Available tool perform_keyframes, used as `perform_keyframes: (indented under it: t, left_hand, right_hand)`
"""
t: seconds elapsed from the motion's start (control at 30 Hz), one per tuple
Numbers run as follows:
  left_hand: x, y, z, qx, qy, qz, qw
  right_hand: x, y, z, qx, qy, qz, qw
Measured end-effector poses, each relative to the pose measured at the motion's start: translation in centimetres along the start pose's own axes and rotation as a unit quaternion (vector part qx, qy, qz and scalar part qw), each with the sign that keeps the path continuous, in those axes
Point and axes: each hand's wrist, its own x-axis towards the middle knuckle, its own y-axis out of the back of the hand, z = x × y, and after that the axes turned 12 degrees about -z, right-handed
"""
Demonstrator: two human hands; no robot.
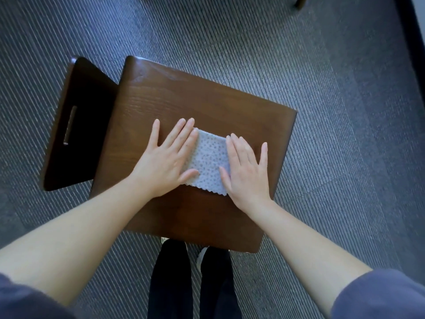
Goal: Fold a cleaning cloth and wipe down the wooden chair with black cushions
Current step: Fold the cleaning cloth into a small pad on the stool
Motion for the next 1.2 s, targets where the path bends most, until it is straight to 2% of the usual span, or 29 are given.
perform_keyframes:
  t: [0.07, 0.17, 0.3, 0.4, 0.47, 0.6, 0.7, 0.77, 0.87, 0.97, 1.03, 1.13, 1.2]
  left_hand:
    - [-0.3, 1.1, 0.2, -0.083, 0.052, 0.029, 0.995]
    - [-0.3, 2.7, 1.4, -0.202, 0.147, 0.070, 0.966]
    - [0.6, 4.2, 3.0, -0.287, 0.240, -0.007, 0.927]
    - [1.1, 4.7, 3.2, -0.375, 0.261, -0.072, 0.886]
    - [0.9, 5.2, 2.8, -0.471, 0.250, -0.086, 0.842]
    - [-2.0, 8.3, 2.0, -0.614, 0.227, -0.077, 0.752]
    - [-4.8, 11.5, 1.9, -0.643, 0.205, -0.050, 0.736]
    - [-6.6, 13.6, 2.0, -0.651, 0.194, -0.020, 0.734]
    - [-8.7, 16.4, 2.0, -0.661, 0.148, -0.023, 0.736]
    - [-9.9, 18.4, 1.9, -0.604, 0.083, -0.051, 0.791]
    - [-10.1, 19.6, 2.0, -0.592, 0.062, -0.046, 0.802]
    - [-9.6, 21.6, 2.6, -0.589, 0.042, -0.024, 0.807]
    - [-8.9, 23.0, 3.5, -0.558, 0.040, -0.013, 0.829]
  right_hand:
    - [-0.1, 0.8, -0.1, 0.053, -0.060, 0.023, 0.997]
    - [0.3, 2.0, -0.3, 0.133, -0.136, 0.018, 0.982]
    - [1.0, 3.0, -0.8, 0.212, -0.174, -0.035, 0.961]
    - [1.2, 3.7, -1.2, 0.303, -0.200, -0.076, 0.929]
    - [0.9, 4.4, -1.1, 0.416, -0.208, -0.085, 0.881]
    - [-1.1, 7.7, -1.2, 0.621, -0.234, -0.075, 0.744]
    - [-2.7, 10.8, -1.5, 0.698, -0.259, -0.084, 0.662]
    - [-3.9, 12.9, -1.6, 0.726, -0.234, -0.116, 0.636]
    - [-5.8, 15.8, -1.9, 0.732, -0.170, -0.156, 0.640]
    - [-7.2, 18.4, -1.5, 0.742, -0.121, -0.116, 0.649]
    - [-7.7, 19.8, -1.1, 0.748, -0.100, -0.087, 0.651]
    - [-7.9, 21.4, 0.3, 0.701, -0.088, -0.057, 0.705]
    - [-8.0, 22.2, 1.8, 0.686, -0.078, -0.075, 0.720]
